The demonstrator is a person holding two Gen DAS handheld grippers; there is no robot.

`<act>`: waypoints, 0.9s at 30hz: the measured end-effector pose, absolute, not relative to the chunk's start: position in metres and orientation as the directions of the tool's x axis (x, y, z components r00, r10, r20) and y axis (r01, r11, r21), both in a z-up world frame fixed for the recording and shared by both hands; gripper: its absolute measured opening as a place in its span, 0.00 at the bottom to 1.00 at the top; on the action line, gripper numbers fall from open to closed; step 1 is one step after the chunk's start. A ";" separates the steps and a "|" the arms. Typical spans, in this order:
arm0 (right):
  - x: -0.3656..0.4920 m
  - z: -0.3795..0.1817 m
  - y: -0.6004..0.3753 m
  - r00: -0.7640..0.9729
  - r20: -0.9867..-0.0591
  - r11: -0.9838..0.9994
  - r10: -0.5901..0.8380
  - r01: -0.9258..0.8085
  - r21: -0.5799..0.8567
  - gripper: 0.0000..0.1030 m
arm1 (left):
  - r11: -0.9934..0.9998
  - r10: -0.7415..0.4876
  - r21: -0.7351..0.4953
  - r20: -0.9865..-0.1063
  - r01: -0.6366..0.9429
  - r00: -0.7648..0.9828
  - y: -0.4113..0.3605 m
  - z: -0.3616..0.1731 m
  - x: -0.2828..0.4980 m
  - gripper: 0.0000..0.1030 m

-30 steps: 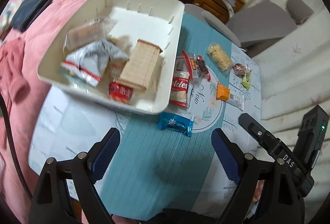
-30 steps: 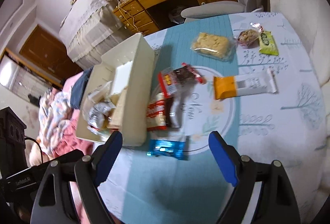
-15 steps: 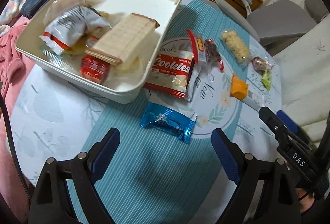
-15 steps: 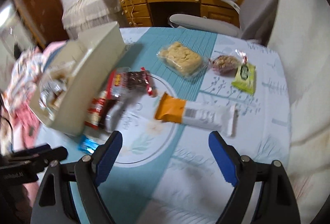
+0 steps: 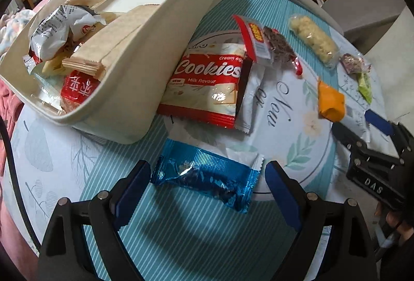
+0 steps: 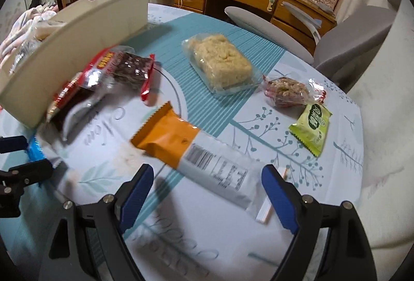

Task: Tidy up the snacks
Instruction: 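Grasp the blue foil snack with the left tool while the right tool grasps the orange-and-white bar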

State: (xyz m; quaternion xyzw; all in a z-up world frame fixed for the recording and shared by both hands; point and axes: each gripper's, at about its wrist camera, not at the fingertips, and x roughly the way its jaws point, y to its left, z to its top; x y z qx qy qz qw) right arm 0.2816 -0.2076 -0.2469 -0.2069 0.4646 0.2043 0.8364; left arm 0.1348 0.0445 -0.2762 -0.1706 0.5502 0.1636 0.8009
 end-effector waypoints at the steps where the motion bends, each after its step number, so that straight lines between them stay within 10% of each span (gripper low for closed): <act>1: 0.284 -0.248 -0.208 0.487 -0.860 0.829 0.151 -0.536 -0.158 0.84 | 0.887 0.078 -0.091 -0.937 -0.452 0.341 0.044 -0.278 0.134 0.87; 10: 0.307 -0.254 -0.211 0.429 -0.876 0.827 0.219 -0.558 -0.066 0.83 | 0.914 0.144 -0.012 -0.925 -0.406 0.351 0.036 -0.285 0.135 0.77; 16: 0.309 -0.249 -0.212 0.414 -0.880 0.838 0.233 -0.545 -0.035 0.49 | 0.929 0.146 -0.008 -0.910 -0.370 0.388 0.033 -0.281 0.136 0.59; 27: 0.299 -0.239 -0.212 0.317 -0.911 0.883 0.266 -0.460 0.098 0.34 | 0.950 0.109 -0.023 -0.911 -0.312 0.397 0.026 -0.267 0.120 0.51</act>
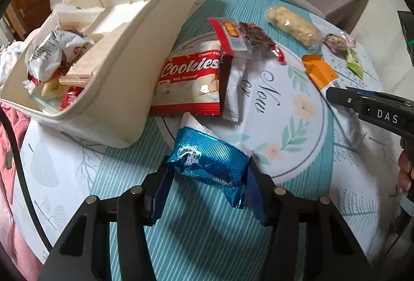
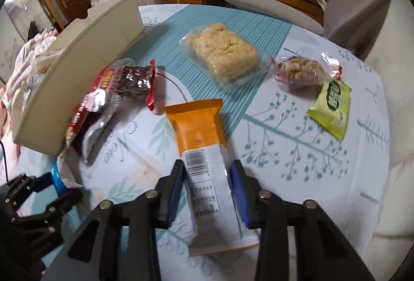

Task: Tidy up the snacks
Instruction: 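Carry the blue foil snack and orange bar into the tray and open both tools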

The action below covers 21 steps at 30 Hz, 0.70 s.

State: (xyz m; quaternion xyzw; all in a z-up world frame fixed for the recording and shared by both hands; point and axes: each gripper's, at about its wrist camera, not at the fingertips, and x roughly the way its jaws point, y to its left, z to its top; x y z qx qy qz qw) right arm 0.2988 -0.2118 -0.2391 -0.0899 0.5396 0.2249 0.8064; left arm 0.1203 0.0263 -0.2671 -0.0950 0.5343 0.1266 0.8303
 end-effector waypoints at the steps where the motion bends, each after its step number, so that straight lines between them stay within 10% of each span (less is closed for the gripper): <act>1: 0.297 -0.238 -0.212 0.309 -0.911 0.884 0.272 -0.454 0.110 0.33 | 0.953 0.105 -0.023 -0.909 -0.302 0.402 0.026 -0.263 0.118 0.51; 21: 0.222 -0.159 -0.153 0.262 -0.824 0.852 0.503 -0.312 0.421 0.33 | 0.982 -0.041 -0.133 -0.840 -0.132 0.542 0.085 -0.123 0.095 0.51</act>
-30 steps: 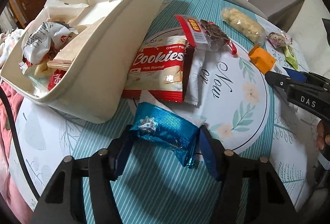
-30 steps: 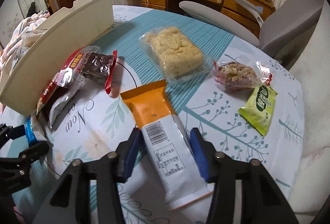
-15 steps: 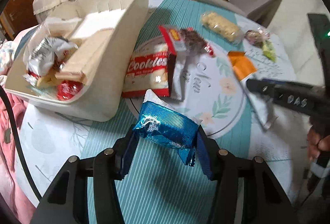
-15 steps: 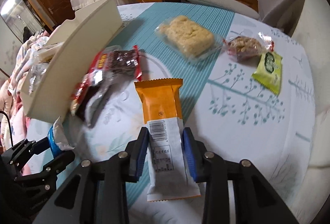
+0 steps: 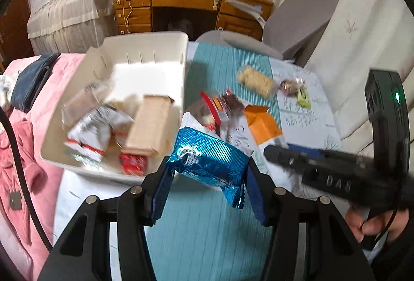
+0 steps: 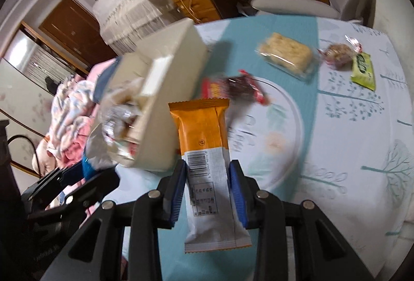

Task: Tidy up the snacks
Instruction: 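Carry the blue foil snack and orange bar into the tray and open both tools, then move the left tool to the clear crumbly cake bag while the right tool reaches the green packet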

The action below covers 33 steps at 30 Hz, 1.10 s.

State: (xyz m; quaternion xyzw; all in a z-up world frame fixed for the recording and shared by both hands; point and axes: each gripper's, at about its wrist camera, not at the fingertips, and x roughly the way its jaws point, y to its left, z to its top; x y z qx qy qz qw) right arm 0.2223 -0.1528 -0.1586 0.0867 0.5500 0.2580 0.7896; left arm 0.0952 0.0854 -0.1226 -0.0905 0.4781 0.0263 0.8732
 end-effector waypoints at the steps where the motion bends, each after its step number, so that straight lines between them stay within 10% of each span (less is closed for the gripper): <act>1: 0.219 -0.154 -0.146 0.269 -0.818 0.849 0.508 -0.314 0.424 0.33 | 0.982 -0.049 -0.140 -0.838 -0.127 0.544 0.092 -0.119 0.096 0.51; 24: 0.234 -0.112 0.020 0.478 -0.713 0.849 0.513 -0.158 0.505 0.36 | 0.991 -0.124 -0.127 -0.817 0.034 0.563 0.297 -0.076 0.165 0.53; 28: 0.240 -0.121 0.024 0.472 -0.738 0.860 0.481 -0.092 0.502 0.57 | 0.995 -0.087 -0.102 -0.868 -0.002 0.489 0.313 -0.088 0.182 0.82; 33: 0.234 -0.120 0.004 0.503 -0.737 0.857 0.452 -0.016 0.515 0.60 | 0.990 -0.126 -0.142 -0.891 -0.002 0.436 0.308 -0.096 0.188 0.82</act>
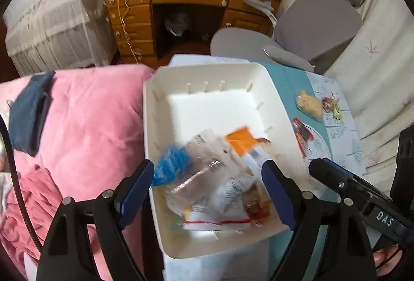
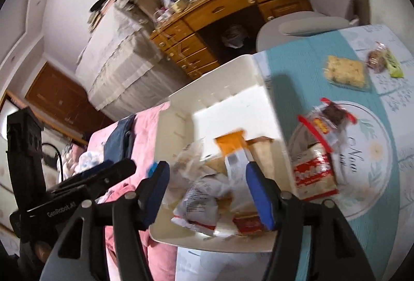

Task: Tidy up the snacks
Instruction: 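Move the left tool to the clear crumbly cake bag while the right tool reaches the green packet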

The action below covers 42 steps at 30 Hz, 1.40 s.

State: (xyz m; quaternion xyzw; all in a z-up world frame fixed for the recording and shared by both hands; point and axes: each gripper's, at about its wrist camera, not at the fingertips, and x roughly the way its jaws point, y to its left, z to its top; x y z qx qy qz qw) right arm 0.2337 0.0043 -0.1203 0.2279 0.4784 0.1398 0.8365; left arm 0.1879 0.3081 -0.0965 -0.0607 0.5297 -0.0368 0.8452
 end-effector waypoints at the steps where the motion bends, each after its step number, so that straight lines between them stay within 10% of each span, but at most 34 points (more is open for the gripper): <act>1: 0.232 -0.120 -0.001 0.509 -0.741 0.861 0.438 0.000 0.509 0.60 | 0.989 -0.132 -0.148 -0.896 -0.004 0.425 0.304 -0.098 0.190 0.82; 24: 0.240 -0.115 -0.189 0.539 -0.808 0.925 0.239 0.128 0.359 0.61 | 0.977 -0.199 -0.215 -0.897 0.004 0.394 0.104 -0.080 0.236 0.84; 42: 0.311 -0.182 -0.281 0.576 -0.813 0.985 0.084 0.074 0.154 0.61 | 0.962 -0.180 -0.230 -0.941 -0.149 0.287 -0.007 -0.177 0.351 0.84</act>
